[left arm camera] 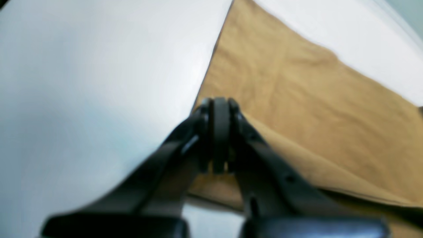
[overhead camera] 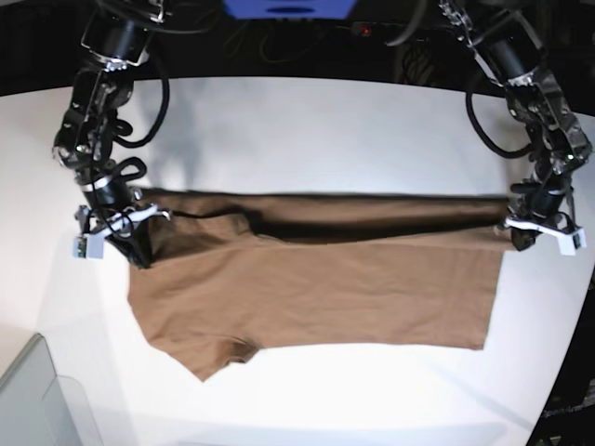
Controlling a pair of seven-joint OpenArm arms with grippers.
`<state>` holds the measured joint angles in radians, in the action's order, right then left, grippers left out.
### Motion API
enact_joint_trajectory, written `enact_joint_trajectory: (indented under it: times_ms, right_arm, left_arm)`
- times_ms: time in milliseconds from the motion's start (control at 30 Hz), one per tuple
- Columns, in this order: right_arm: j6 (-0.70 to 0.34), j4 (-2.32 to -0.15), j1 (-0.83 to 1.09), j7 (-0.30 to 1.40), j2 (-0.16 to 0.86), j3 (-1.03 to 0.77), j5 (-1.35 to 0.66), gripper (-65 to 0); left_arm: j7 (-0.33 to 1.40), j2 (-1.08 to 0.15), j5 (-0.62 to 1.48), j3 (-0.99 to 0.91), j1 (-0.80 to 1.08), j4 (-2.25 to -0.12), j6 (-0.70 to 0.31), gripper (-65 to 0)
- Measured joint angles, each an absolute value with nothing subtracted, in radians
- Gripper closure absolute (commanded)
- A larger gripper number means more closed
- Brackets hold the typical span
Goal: Layout the t-shirt on the table in an organized manner, then fold the t-shirt properly
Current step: 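Fold the shoulder edge with both grippers toward the hem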
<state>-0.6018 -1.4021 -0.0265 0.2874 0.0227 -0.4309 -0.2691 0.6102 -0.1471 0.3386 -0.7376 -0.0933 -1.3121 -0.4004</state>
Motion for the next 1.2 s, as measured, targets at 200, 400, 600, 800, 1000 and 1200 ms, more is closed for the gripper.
enact_joint_trajectory:
  times_ms: [200,400,600,800,1000,1200]
  right_arm:
    - [-0.603,-1.331,-0.076,0.288,0.042,-0.429,-0.27,0.0]
    - [-0.602,-1.296,-0.102,0.288,0.049,-0.43,-0.269,0.0]
    - [-0.602,-1.295,-0.102,0.288,0.049,-0.431,-0.269,0.0]
    - [-0.602,-1.295,-0.102,0.287,0.049,-0.43,-0.269,0.0]
    - [-0.602,-1.295,-0.099,0.286,0.061,-0.431,-0.269,-12.0]
    - [-0.602,-1.319,-0.075,0.293,0.062,-0.438,-0.265,-31.5]
  left_arm:
    - [0.606,-0.138,0.251,-0.738,-0.171,-1.247,-0.406,-0.1]
    - [0.603,-0.148,0.198,-0.718,-0.228,-1.166,-0.408,-0.1]
    - [0.599,-0.146,0.167,-0.657,-0.233,-1.139,-0.406,-0.1]
    - [0.598,-0.148,0.165,-0.66,-0.233,-1.139,-0.405,-7.3]
    - [0.598,-0.172,0.165,-0.665,-0.233,-1.139,-0.404,-23.8]
    - [0.595,-0.176,0.175,-0.666,-0.218,-1.15,-0.404,-32.3]
